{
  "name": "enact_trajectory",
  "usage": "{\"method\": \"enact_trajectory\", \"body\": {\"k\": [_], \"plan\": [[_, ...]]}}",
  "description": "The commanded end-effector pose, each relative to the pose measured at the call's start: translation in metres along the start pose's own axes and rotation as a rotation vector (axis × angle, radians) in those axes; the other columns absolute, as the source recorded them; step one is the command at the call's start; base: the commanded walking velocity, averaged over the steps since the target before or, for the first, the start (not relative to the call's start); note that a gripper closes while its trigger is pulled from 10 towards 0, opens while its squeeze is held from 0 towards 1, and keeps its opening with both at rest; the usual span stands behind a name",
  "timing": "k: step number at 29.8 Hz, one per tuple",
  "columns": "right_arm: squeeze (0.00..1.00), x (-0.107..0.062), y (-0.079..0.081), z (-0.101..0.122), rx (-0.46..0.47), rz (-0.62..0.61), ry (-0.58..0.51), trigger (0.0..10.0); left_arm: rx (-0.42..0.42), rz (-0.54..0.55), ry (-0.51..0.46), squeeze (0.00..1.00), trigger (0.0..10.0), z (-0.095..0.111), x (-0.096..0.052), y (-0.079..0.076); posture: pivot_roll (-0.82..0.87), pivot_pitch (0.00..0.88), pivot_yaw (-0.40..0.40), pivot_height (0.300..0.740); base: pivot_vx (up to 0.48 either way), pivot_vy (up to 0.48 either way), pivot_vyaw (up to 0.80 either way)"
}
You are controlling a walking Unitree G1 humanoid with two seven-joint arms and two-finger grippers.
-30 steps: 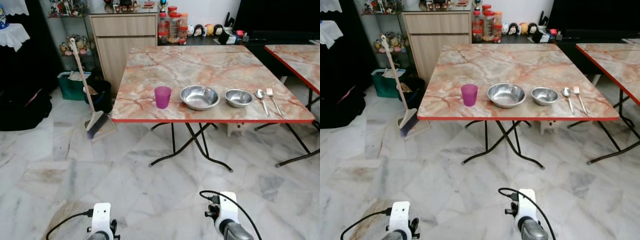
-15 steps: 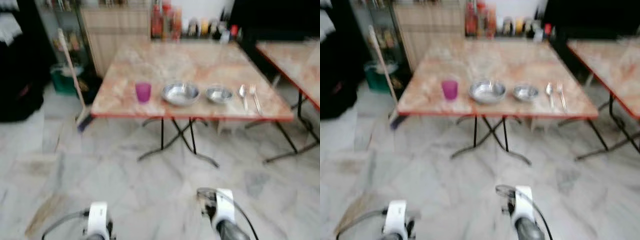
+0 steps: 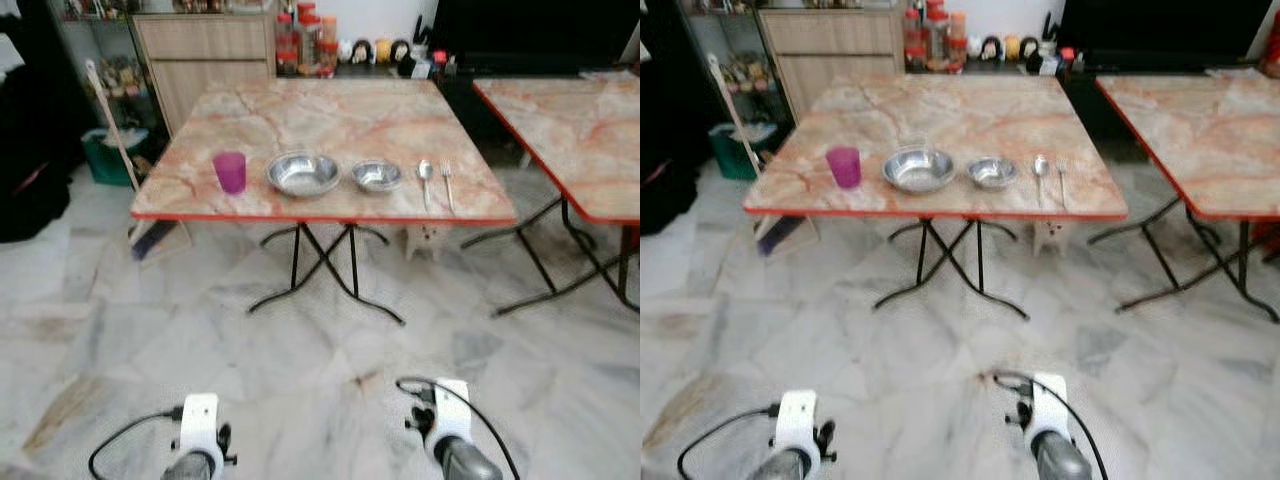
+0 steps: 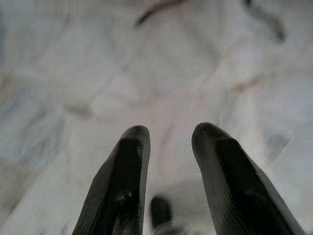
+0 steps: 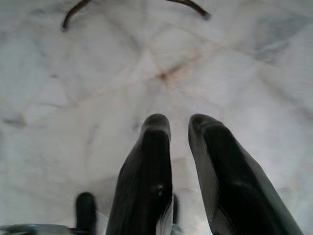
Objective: Setting the table
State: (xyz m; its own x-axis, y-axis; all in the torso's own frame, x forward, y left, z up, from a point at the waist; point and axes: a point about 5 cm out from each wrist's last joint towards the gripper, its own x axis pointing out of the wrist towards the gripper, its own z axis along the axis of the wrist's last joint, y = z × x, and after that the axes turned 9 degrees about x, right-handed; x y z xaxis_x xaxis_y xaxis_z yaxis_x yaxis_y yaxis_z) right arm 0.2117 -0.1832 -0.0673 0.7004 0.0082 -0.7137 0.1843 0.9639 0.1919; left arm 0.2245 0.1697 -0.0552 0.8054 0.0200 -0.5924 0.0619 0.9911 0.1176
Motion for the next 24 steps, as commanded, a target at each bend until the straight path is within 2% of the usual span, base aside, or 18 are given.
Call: {"method": "enact_trajectory", "body": {"k": [1, 8, 10, 13, 18, 22, 24], "plan": [[0.0, 0.002, 0.005, 0.004, 0.001, 0.013, -0.013, 10.0, 0.0, 0.016, -0.042, 0.0, 10.0, 0.008, 0.002, 0.007, 0.05, 0.0, -0.018, 0.74, 0.0, 0.0, 0.0], [0.0, 0.002, 0.006, 0.007, 0.001, 0.016, -0.018, 10.0, -0.026, 0.031, -0.176, 0.0, 10.0, 0.035, 0.007, 0.007, 0.05, 0.0, -0.019, 0.74, 0.0, 0.0, 0.0], [0.0, 0.003, 0.006, 0.008, -0.001, 0.016, -0.02, 10.0, -0.042, 0.05, -0.283, 0.0, 10.0, 0.06, 0.01, 0.007, 0.06, 0.0, -0.022, 0.74, 0.0, 0.0, 0.0], [0.0, 0.003, 0.006, 0.007, -0.005, 0.017, -0.017, 10.0, -0.059, 0.061, -0.372, 0.0, 10.0, 0.08, 0.011, 0.008, 0.06, 0.0, -0.023, 0.74, 0.0, 0.0, 0.0], [0.0, 0.002, 0.006, 0.007, -0.008, 0.017, -0.016, 10.0, -0.041, 0.046, -0.488, 0.0, 10.0, 0.108, 0.012, 0.004, 0.05, 0.0, -0.017, 0.74, 0.329, 0.0, 0.0], [0.0, 0.002, 0.006, 0.007, -0.007, 0.016, -0.017, 10.0, -0.042, 0.044, -0.503, 0.0, 10.0, 0.11, 0.011, 0.004, 0.05, 0.0, -0.017, 0.74, 0.371, 0.0, 0.0], [0.0, 0.002, 0.005, 0.007, -0.007, 0.014, -0.017, 10.0, -0.042, 0.046, -0.542, 0.0, 10.0, 0.117, 0.01, 0.004, 0.05, 0.0, -0.013, 0.74, 0.382, 0.0, 0.0]]}}
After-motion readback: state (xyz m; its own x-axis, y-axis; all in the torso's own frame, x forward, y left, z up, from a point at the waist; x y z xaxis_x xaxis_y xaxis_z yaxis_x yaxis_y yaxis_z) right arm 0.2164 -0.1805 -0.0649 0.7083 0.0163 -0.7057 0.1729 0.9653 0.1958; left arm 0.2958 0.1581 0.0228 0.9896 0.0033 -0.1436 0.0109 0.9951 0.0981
